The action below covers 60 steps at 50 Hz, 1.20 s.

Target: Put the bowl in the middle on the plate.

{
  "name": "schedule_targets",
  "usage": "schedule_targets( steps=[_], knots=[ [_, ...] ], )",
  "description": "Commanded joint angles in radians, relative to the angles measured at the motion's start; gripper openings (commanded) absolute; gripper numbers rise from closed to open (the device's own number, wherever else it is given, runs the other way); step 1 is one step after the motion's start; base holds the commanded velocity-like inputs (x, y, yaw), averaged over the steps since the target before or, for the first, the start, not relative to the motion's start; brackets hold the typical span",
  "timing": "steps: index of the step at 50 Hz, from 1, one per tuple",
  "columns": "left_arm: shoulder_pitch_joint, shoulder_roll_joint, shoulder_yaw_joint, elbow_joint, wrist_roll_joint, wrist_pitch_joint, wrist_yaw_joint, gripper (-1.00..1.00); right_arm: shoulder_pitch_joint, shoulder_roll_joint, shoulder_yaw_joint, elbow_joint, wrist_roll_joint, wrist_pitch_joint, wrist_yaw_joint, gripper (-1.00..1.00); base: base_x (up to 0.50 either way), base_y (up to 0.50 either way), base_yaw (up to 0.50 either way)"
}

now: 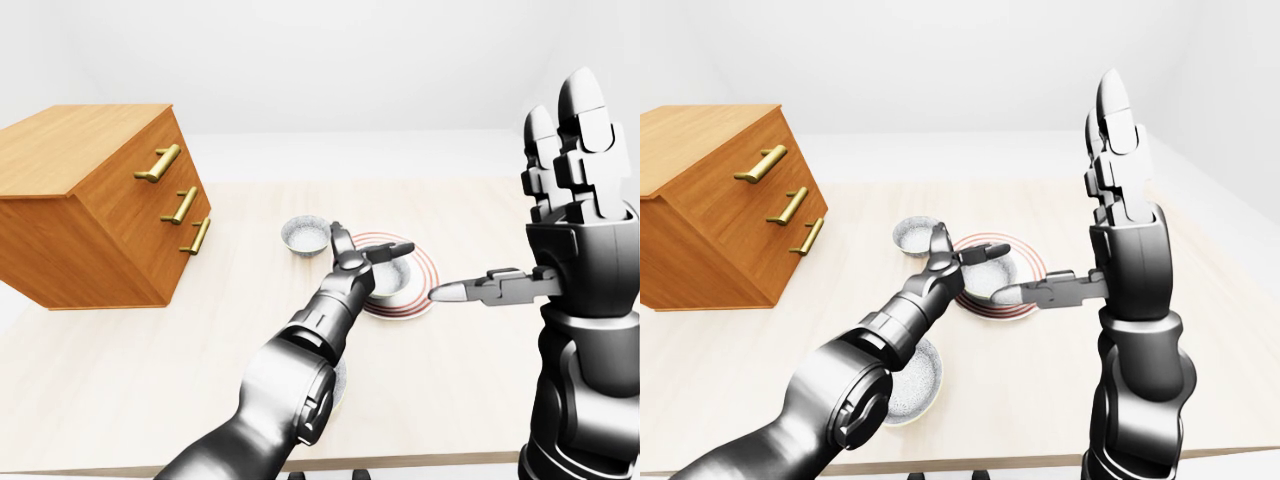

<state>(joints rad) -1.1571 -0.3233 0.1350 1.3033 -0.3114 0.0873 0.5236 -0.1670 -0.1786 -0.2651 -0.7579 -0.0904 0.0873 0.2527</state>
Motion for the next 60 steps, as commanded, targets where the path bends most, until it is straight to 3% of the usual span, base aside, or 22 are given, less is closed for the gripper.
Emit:
schedule_targets(
  steps=[1, 14, 15, 16, 17, 19, 30, 43, 53, 60],
  knots=[
    [-0.004, 0.001, -0.005, -0.003, 0.007, 0.000, 0.000, 1.00, 0.006, 0.002, -0.003, -0.003, 0.001, 0.000, 0.002, 1.00, 0.00, 0.00, 0.00],
    [-0.042, 0.022, -0.009, -0.017, 0.003, 0.000, 0.000, 1.00, 0.008, 0.003, -0.005, -0.003, 0.003, 0.000, 0.002, 1.00, 0.00, 0.00, 0.00],
    [-0.054, 0.027, -0.033, -0.025, 0.023, 0.000, -0.052, 1.00, 0.007, 0.003, -0.006, -0.003, 0.004, 0.000, 0.002, 1.00, 0.00, 0.00, 0.00],
    [-0.055, 0.026, -0.033, -0.025, 0.026, 0.000, -0.056, 1.00, 0.007, 0.003, -0.006, -0.003, 0.004, 0.000, 0.001, 1.00, 0.00, 0.00, 0.00],
    [-0.065, 0.023, -0.070, -0.042, 0.061, 0.000, -0.116, 1.00, 0.006, 0.003, -0.005, -0.001, 0.004, 0.000, 0.001, 1.00, 0.00, 0.00, 0.00],
    [-0.076, 0.020, -0.069, -0.069, 0.046, 0.000, -0.271, 1.00, 0.006, 0.003, -0.003, -0.002, 0.005, 0.000, 0.001, 1.00, 0.00, 0.00, 0.00],
    [-0.114, 0.109, -0.082, -0.225, 0.010, 0.000, -0.371, 1.00, 0.008, 0.001, -0.012, -0.016, 0.010, 0.000, 0.003, 1.00, 0.00, 0.00, 0.00],
    [-0.044, 0.248, -0.094, -0.643, -0.077, 0.000, -0.353, 1.00, -0.004, 0.001, -0.001, -0.011, 0.009, 0.000, -0.002, 1.00, 0.00, 0.00, 0.00],
    [0.052, 0.307, -0.103, -0.921, -0.090, 0.000, -0.317, 1.00, -0.012, -0.006, -0.005, -0.031, 0.009, 0.000, -0.002, 1.00, 0.00, 0.00, 0.00],
    [0.112, 0.321, -0.100, -1.054, -0.092, 0.000, -0.309, 1.00, -0.018, -0.010, -0.005, -0.046, 0.012, 0.000, 0.001, 1.00, 0.00, 0.00, 0.00]
  ],
)
